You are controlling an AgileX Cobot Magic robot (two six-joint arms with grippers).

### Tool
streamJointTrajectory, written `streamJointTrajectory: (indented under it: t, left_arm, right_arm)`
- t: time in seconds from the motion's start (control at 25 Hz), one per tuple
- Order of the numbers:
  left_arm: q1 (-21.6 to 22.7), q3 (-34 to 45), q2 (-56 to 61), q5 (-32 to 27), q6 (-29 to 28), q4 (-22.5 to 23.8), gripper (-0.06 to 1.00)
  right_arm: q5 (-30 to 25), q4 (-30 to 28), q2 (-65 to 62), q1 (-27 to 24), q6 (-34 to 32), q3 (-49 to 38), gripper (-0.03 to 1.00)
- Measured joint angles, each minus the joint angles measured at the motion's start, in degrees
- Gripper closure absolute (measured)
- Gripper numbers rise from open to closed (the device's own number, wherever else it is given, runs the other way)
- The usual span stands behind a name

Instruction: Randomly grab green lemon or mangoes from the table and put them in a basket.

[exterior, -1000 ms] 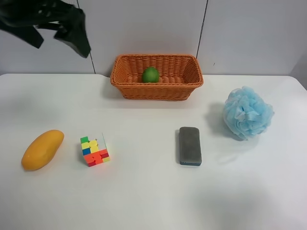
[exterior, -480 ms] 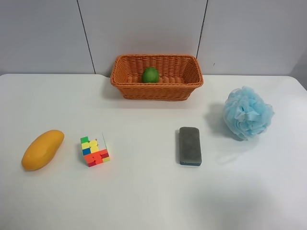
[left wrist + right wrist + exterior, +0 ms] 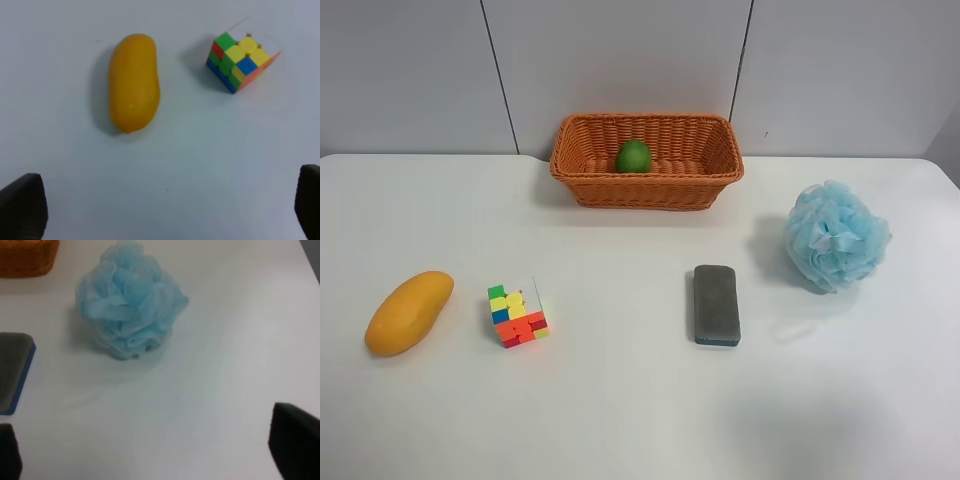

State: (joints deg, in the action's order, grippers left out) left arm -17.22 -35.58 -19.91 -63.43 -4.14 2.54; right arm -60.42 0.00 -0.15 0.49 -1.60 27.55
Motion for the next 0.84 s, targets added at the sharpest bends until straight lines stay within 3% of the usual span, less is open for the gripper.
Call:
streamJointTrajectory:
  t: [0.2, 0.4, 0.84]
  left_arm:
    - [7.2, 5.38, 7.85, 2.62, 7.5, -3.48, -0.05]
    - [11.63, 6.08, 15.74, 2.59, 10.77, -6.09, -0.05]
    - [12.68, 6.08, 20.07, 2.54, 11.17, -6.46, -0.05]
  right_arm:
    - [0.0, 0.0, 0.0, 0.0, 0.0, 0.0, -0.02]
    - [0.0, 0.0, 0.0, 0.0, 0.0, 0.0, -0.02]
    - [0.0, 0.0, 0.0, 0.0, 0.0, 0.0, -0.02]
